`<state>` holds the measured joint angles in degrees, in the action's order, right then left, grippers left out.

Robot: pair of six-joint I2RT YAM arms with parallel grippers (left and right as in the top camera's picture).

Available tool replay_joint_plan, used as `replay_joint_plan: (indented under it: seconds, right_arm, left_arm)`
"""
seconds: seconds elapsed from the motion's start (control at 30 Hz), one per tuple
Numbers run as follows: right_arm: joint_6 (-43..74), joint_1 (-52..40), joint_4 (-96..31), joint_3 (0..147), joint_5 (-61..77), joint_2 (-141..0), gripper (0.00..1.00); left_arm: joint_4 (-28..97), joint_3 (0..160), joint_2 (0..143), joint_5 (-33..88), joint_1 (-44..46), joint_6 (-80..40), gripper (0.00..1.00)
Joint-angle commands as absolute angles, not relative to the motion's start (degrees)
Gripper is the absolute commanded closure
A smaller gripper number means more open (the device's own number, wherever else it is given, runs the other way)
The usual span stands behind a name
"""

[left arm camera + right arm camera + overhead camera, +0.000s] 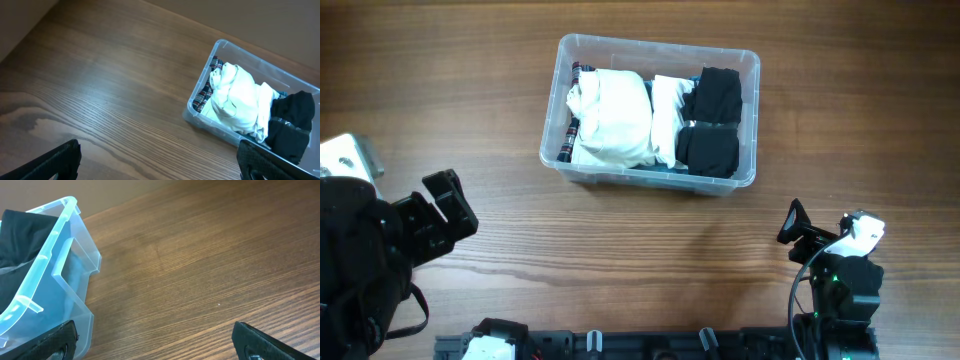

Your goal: Pack container

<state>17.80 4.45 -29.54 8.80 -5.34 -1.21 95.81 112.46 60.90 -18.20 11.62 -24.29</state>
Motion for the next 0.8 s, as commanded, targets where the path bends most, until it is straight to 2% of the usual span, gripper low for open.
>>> replay_joint_plan:
  seconds: [0.0, 0.23, 0.37, 0.47, 0.57, 0.77]
  right_arm:
    - [18.39, 4.84, -29.23, 8.78, -4.60, -0.27, 0.00]
    - [18.39, 4.84, -29.21, 8.78, -4.60, -0.27, 0.00]
    - [18.39, 4.84, -29.21, 8.78, -4.60, -0.27, 0.00]
    - [18.41, 4.84, -29.23, 8.78, -4.60, -0.27, 0.00]
    - [18.39, 4.84, -29.21, 8.78, -4.60, -0.27, 0.00]
    - [18.39, 4.84, -29.23, 8.78, -4.60, -0.27, 0.00]
  left_arm:
    - [95.66, 112.62, 60.97, -19.14, 11.44, -24.23, 0.00]
    - [95.66, 112.62, 60.60, -19.14, 11.18, -24.23, 0.00]
    - [92.44, 108.09, 57.54, -18.61, 2.04, -22.65, 0.00]
    - [80.75, 97.93, 52.60, -11.51, -3.40, -15.18, 0.00]
    - [66.70, 84.66, 46.39, -4.23, -4.29, -8.25, 0.00]
    - [47.27, 57.47, 33.36, 7.57, -4.27, -7.29, 0.00]
